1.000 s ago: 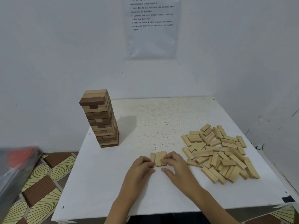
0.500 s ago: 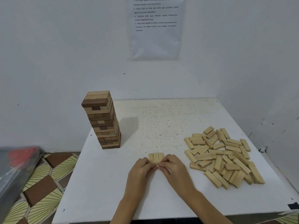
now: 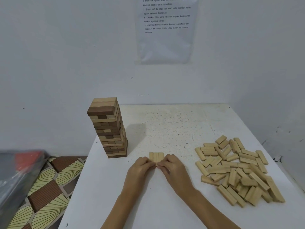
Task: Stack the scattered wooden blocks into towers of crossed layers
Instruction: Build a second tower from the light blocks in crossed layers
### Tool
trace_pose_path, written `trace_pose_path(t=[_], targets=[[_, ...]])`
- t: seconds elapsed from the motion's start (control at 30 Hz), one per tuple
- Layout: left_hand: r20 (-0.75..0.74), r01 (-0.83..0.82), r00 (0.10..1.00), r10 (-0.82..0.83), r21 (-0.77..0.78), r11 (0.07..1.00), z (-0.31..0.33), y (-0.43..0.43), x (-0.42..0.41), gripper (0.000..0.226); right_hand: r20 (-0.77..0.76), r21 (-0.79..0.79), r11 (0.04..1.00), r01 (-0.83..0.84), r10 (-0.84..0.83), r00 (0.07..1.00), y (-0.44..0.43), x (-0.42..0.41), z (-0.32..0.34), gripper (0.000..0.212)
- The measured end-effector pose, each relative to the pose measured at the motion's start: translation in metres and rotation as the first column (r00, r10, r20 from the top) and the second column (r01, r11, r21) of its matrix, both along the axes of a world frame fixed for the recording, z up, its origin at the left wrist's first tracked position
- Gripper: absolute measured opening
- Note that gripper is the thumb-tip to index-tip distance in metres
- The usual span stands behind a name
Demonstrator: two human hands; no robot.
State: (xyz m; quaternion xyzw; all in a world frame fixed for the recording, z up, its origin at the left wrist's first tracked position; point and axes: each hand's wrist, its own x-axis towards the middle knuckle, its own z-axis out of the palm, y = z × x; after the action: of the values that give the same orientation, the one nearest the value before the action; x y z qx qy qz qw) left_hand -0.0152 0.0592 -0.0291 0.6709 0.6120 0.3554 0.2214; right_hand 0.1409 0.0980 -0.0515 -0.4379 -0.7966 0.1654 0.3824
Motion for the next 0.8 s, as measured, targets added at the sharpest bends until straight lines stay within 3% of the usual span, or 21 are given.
trace_pose_path(t=[0.13, 0.3, 0.6, 0.8], targets=[[-0.082, 0.014, 0.997, -0.009, 0.056, 0.998, -0.004, 0.013, -0.011, 0.021, 0.008, -0.006, 1.0, 0.012, -0.012, 1.0, 0.01, -0.01, -0.001, 0.006], [-0.044, -0.017, 0.999, 0.02, 0.052, 0.999, -0.005, 0.027, -0.018, 0.018, -0.001, -0.008, 1.0, 0.006, -0.006, 1.0, 0.025, -0.019, 0.0, 0.004], [-0.175, -0.021, 0.983, 0.061, 0.222, 0.975, -0.012, 0.043, -0.02, 0.018, -0.022, 0.012, 0.999, 0.044, -0.044, 0.999, 0.038, -0.025, -0.003, 0.002], [-0.15, -0.03, 0.987, 0.066, 0.23, 0.973, -0.018, 0.043, -0.02, 0.02, -0.027, 0.03, 0.997, 0.066, -0.065, 0.998, 0.038, -0.025, -0.005, 0.005]])
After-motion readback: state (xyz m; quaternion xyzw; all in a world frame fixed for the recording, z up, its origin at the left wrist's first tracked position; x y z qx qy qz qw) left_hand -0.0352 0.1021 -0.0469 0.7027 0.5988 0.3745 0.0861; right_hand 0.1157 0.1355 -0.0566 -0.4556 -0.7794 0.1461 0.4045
